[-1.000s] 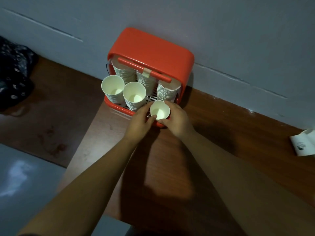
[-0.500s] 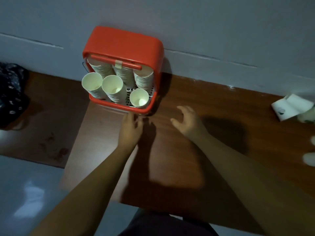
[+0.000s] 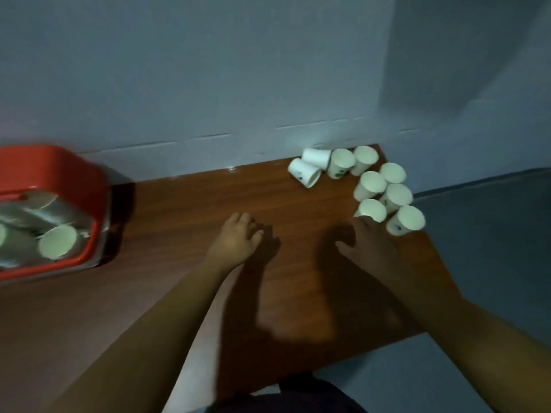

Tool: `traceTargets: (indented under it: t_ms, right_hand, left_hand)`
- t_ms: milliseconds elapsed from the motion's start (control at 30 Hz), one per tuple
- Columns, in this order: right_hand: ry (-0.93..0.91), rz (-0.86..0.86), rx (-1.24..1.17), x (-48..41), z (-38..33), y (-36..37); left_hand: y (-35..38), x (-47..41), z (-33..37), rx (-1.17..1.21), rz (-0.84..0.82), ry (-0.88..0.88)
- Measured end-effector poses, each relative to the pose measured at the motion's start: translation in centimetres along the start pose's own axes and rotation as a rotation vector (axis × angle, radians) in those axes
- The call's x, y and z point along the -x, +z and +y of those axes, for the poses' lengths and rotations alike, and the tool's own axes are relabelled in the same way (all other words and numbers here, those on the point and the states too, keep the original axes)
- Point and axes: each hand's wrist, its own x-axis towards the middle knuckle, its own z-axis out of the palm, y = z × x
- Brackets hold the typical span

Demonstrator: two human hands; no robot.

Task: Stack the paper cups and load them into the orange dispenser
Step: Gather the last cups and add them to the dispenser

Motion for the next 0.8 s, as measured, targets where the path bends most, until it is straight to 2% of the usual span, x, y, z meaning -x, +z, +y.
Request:
traceTargets:
  t_ms: [133,333,467,600,800]
  right_hand:
    - [0.094,0.153,-0.045,-0.3,7.8,-3.8]
    - [0.265,0.121,-0.207,-2.5,15.6,-5.3]
    - [0.323,0.080,-0.274,-4.9,16.8,-3.2]
    - [0.310,0.008,-0.215,-7.8,17.2,0.0]
    - [0.250,0.118,-0.189,-8.7,18.9,2.9]
  left_hand:
    - [4.2,-4.6,9.0,0.007,-0.013,0.137]
    - [10.0,-9.9,17.9,-0.017,-0.115,0.211]
    - [14.0,-13.6,19.2,-0.053,-0.149,0.204]
    - [17.3,-15.8,19.6,-0.108,-0.213,0.173]
    - [20.3,-16.7,18.5,-0.171,-0.258,0.170]
